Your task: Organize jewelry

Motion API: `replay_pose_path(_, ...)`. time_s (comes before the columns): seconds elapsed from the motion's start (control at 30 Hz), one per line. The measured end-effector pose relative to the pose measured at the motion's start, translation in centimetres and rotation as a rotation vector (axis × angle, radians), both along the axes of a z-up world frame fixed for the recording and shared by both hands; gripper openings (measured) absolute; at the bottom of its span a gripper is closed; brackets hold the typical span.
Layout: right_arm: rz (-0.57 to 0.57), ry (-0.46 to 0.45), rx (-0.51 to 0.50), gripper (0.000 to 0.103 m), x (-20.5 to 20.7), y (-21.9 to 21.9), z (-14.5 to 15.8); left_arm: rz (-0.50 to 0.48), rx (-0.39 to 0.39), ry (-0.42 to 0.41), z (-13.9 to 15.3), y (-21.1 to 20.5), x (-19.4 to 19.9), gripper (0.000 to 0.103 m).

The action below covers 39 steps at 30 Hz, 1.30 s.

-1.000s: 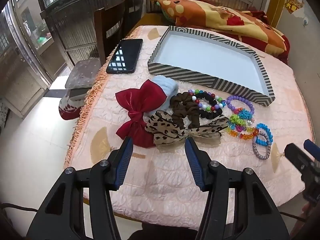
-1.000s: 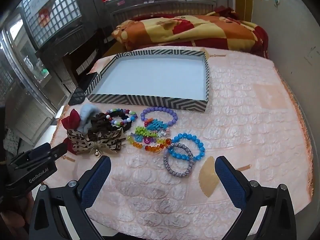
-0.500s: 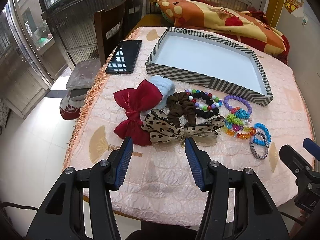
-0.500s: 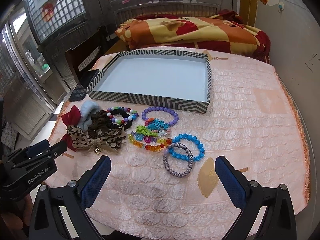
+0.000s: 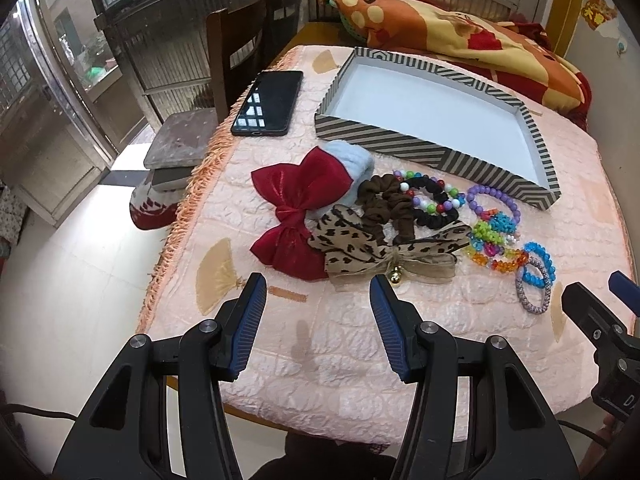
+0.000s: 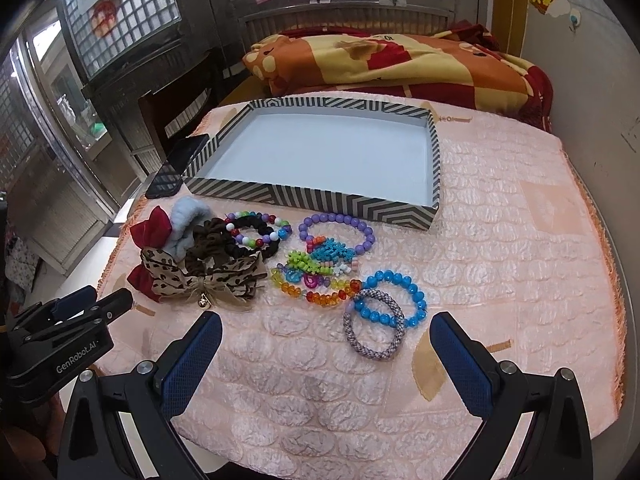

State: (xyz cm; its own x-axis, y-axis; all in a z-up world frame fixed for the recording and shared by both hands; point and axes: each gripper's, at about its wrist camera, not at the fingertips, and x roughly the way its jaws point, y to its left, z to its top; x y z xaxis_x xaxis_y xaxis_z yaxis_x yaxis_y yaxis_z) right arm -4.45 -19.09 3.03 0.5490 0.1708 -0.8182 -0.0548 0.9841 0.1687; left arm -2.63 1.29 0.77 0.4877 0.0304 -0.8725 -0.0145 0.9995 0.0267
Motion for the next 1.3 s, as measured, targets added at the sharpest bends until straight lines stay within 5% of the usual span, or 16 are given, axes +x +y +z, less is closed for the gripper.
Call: replay_pose_path(1.3, 0.016, 0.023, -0.010, 0.103, 0.0, 0.1, -0.4, -0.012, 0.011, 0.024, -0.5, -0.6, -0.1, 0.054)
